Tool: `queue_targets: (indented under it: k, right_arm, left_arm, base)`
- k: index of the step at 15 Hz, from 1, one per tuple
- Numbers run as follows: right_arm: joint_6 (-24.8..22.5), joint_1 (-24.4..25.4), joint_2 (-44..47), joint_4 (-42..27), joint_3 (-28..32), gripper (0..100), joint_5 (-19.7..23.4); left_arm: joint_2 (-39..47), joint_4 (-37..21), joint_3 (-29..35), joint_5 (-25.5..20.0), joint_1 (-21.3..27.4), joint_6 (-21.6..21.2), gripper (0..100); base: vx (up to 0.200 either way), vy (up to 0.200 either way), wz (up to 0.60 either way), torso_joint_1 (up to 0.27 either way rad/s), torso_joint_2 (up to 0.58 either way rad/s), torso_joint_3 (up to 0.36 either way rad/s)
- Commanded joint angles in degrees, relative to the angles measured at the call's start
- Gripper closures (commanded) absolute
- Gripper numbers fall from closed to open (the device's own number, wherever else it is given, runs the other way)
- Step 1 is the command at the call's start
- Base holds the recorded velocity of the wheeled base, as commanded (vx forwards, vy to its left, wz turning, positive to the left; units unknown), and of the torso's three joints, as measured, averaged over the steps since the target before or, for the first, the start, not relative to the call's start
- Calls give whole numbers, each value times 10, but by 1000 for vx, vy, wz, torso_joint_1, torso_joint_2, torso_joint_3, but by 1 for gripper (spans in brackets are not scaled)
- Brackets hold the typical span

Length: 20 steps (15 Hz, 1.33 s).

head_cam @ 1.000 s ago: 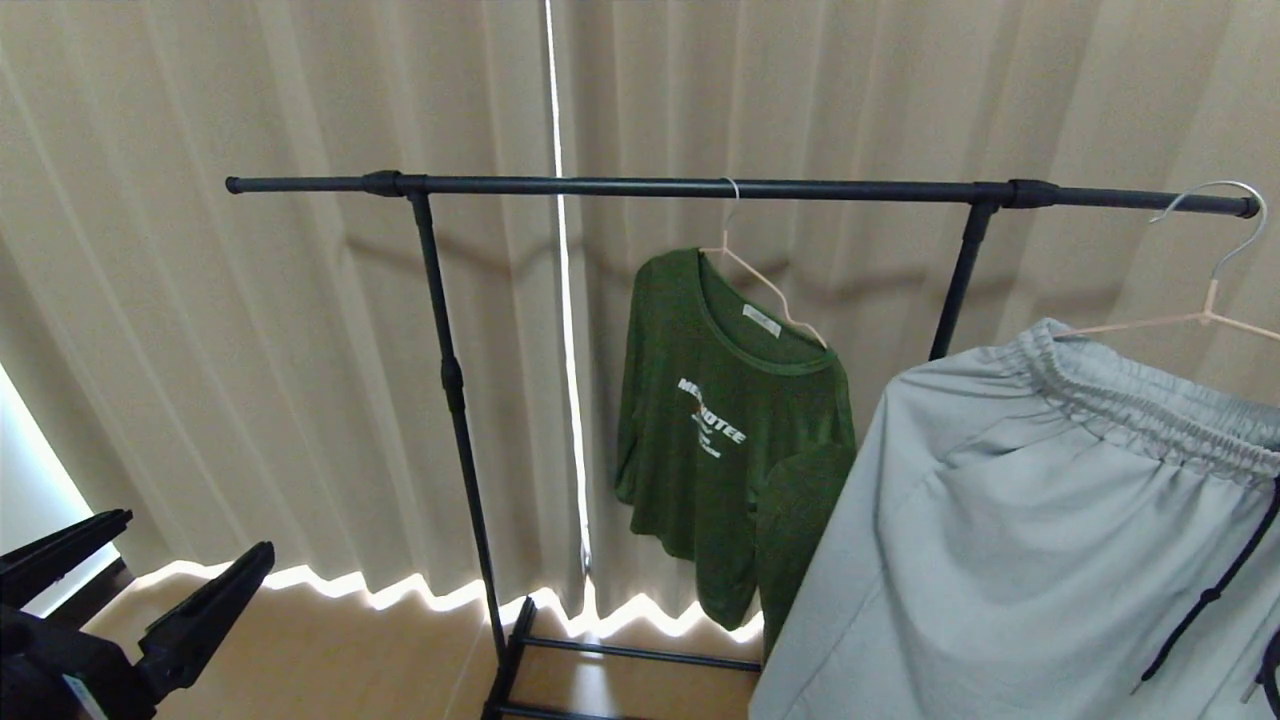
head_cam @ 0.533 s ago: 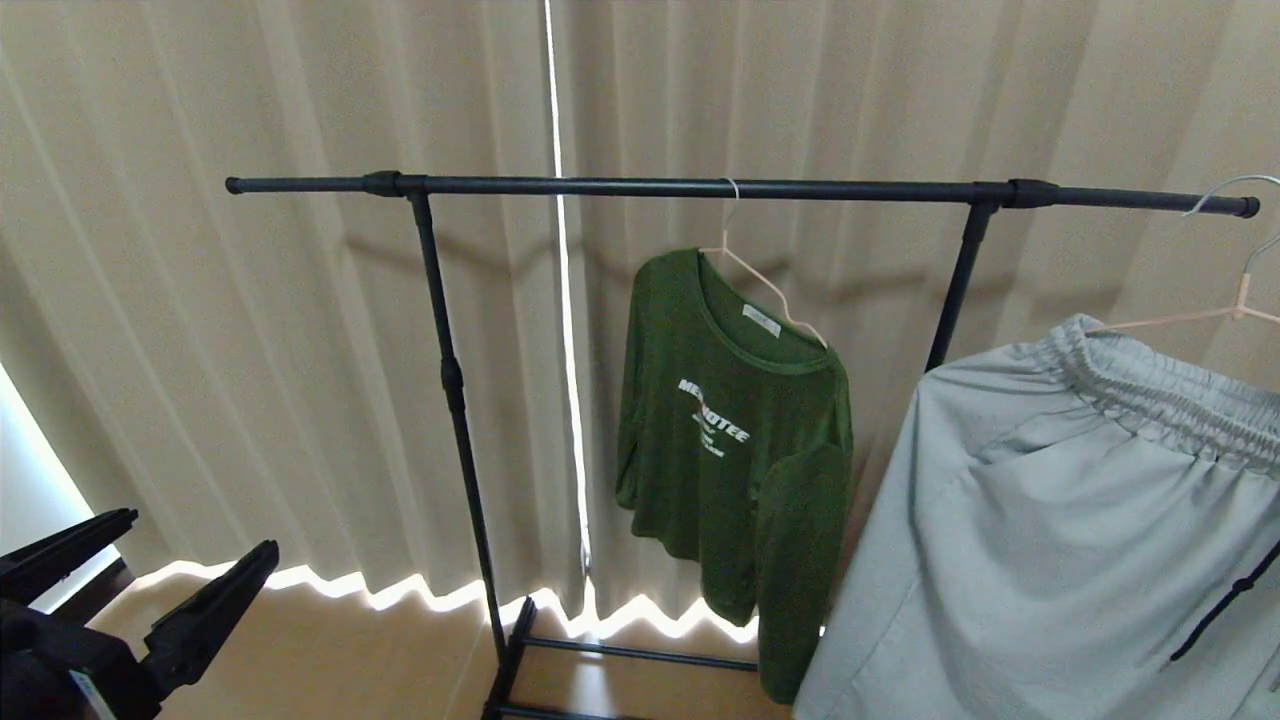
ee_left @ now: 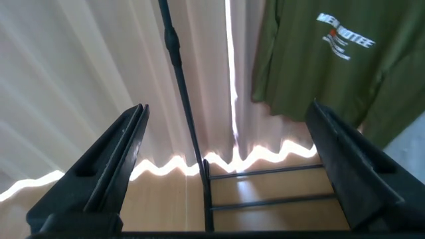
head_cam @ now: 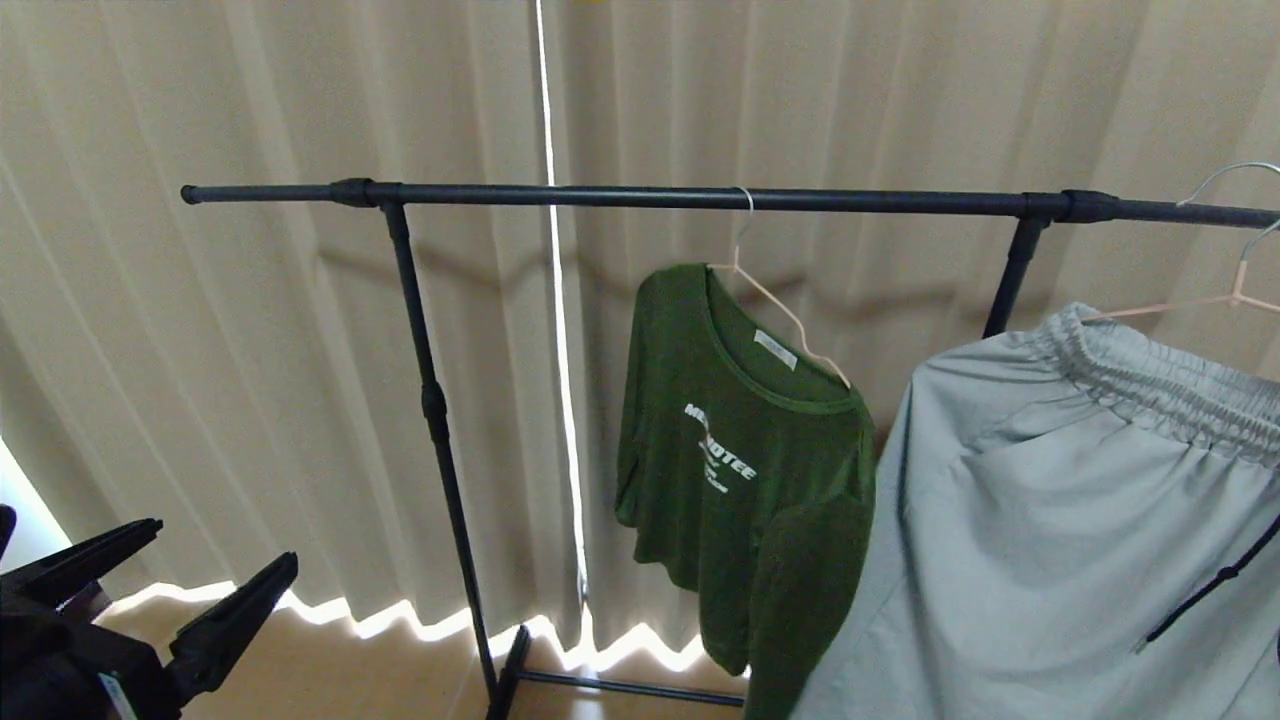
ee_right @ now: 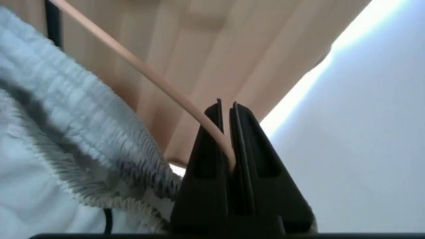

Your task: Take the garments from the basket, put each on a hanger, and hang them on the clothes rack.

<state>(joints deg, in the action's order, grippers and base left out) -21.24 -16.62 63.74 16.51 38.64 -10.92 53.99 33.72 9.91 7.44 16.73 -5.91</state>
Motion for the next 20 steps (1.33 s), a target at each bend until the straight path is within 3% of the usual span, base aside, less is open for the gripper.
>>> queue_targets:
  k: [1, 7, 11, 13, 14, 20]
  right_arm:
    - [0, 1, 2, 0, 1, 100, 0]
    - [0, 60, 26, -4, 25, 100, -9]
    - [0, 111, 89, -1, 72, 100, -65]
    - [0, 114, 97, -1, 79, 100, -71]
    - [0, 133, 136, 1, 101, 100, -104]
    - [0, 185, 177, 1, 122, 100, -160]
  left_arm:
    - [4, 0, -1, 0, 0, 0, 0]
    - [1, 0, -6, 1, -1, -2, 0]
    - [-1, 2, -10, 1, -1, -2, 0]
    - [-4, 1, -10, 1, -1, -2, 0]
    - [-10, 1, -11, 1, 0, -5, 0]
    - [-13, 1, -14, 0, 0, -5, 0]
  base:
    - [200, 0, 0, 17, 2, 2]
    - [200, 0, 0, 0, 3, 4]
    - [0, 0, 0, 0, 0, 0]
    - [0, 0, 0, 0, 0, 0]
    - [0, 0, 0, 0, 0, 0]
    - [0, 0, 0, 0, 0, 0]
